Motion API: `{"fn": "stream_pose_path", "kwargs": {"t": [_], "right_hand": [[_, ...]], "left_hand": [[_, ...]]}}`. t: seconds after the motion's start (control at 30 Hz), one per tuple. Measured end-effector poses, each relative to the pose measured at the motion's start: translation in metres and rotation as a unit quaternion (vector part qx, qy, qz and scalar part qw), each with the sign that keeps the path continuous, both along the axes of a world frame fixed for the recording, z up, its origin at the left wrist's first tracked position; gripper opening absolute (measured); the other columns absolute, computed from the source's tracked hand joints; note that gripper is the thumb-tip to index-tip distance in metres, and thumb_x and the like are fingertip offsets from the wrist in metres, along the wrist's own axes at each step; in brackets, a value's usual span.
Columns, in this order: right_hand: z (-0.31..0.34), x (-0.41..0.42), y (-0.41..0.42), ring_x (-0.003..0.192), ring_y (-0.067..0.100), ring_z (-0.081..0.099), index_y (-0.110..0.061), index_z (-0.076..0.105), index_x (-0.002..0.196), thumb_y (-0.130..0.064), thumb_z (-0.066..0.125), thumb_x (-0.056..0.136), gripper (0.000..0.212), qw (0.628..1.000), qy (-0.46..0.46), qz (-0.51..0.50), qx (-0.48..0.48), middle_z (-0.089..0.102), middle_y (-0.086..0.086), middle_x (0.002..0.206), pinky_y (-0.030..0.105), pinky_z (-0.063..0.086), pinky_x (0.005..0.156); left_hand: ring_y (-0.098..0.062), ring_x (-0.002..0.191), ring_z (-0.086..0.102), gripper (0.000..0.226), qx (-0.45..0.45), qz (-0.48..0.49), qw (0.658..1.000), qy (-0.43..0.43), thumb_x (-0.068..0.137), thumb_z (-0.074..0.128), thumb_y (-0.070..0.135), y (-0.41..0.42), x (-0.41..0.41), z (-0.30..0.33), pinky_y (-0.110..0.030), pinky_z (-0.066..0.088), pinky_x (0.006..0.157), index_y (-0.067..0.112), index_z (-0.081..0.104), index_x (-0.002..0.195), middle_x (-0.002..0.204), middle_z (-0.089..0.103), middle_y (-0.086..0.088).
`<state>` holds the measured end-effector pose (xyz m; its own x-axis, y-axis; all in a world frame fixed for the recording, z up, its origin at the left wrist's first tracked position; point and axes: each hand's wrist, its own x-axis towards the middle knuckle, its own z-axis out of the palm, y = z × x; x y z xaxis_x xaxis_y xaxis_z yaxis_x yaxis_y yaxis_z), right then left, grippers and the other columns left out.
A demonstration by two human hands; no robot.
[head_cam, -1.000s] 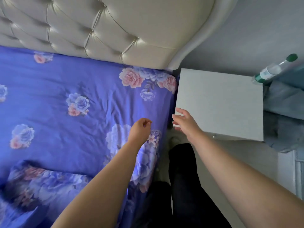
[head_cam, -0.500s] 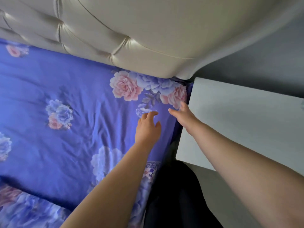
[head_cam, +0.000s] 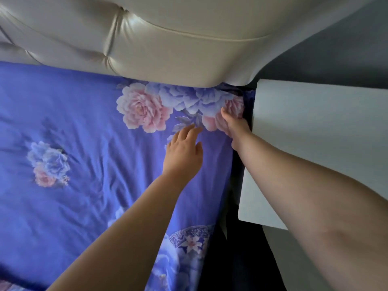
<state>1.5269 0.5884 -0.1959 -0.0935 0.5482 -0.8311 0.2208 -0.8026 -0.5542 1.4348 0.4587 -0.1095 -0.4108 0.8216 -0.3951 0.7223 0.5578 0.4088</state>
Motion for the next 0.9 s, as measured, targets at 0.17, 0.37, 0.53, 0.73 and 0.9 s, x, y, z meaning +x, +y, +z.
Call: {"fn": "stream_pose_path", "kwargs": {"t": [0.17,0.37,0.53,0.73,0.9], "right_hand": [[0.039,-0.001,-0.036,0.096,0.016,0.065,-0.009,0.053,0.123,-0.042,0.074,0.073,0.064,0.993,0.044,0.058,0.098,0.066,0.004,0.111,0.026,0.053,0.080],[0.088,-0.027,-0.112,0.107,0.028,0.057,-0.011,0.053,0.121,-0.037,0.075,0.074,0.058,0.922,-0.099,0.250,0.278,0.061,0.009,0.112,0.041,0.047,0.090],[0.101,-0.035,-0.155,0.116,0.027,0.051,-0.012,0.046,0.133,-0.033,0.072,0.076,0.066,0.877,-0.086,0.328,0.340,0.057,0.006,0.123,0.044,0.043,0.094],[0.093,-0.032,-0.166,0.142,0.034,0.023,-0.007,0.018,0.147,-0.053,0.075,0.066,0.110,0.793,-0.138,0.330,0.494,0.020,0.017,0.155,0.047,0.031,0.112],[0.082,-0.050,-0.128,0.125,0.020,0.049,-0.020,0.022,0.147,-0.050,0.077,0.067,0.102,0.884,0.025,0.404,0.234,0.048,0.002,0.139,0.042,0.040,0.105]], "left_hand": [[-0.018,0.135,0.035,0.060,0.095,-0.017,0.994,-0.047,0.082,0.036,0.001,0.025,-0.026,0.018,-0.032,0.028,0.111,0.022,0.046,0.137,0.147,0.040,0.002],[-0.024,0.125,0.048,0.058,0.009,-0.180,0.982,0.053,0.085,0.035,0.056,0.065,-0.048,0.050,-0.035,0.035,0.101,0.023,0.059,0.125,0.133,0.056,-0.001],[-0.032,0.128,0.043,0.058,-0.294,-0.290,0.895,0.170,0.091,0.033,0.063,0.071,-0.066,0.068,-0.045,0.034,0.106,0.026,0.050,0.133,0.137,0.051,-0.007],[-0.031,0.138,0.024,0.052,-0.421,-0.291,0.839,0.184,0.094,0.027,0.050,0.055,-0.077,0.062,-0.058,0.024,0.106,0.028,0.044,0.137,0.144,0.042,0.005],[-0.027,0.121,0.049,0.047,-0.327,-0.157,0.932,0.015,0.096,0.035,0.046,0.051,-0.094,0.066,-0.035,0.036,0.101,0.016,0.057,0.125,0.130,0.057,-0.008]]}}
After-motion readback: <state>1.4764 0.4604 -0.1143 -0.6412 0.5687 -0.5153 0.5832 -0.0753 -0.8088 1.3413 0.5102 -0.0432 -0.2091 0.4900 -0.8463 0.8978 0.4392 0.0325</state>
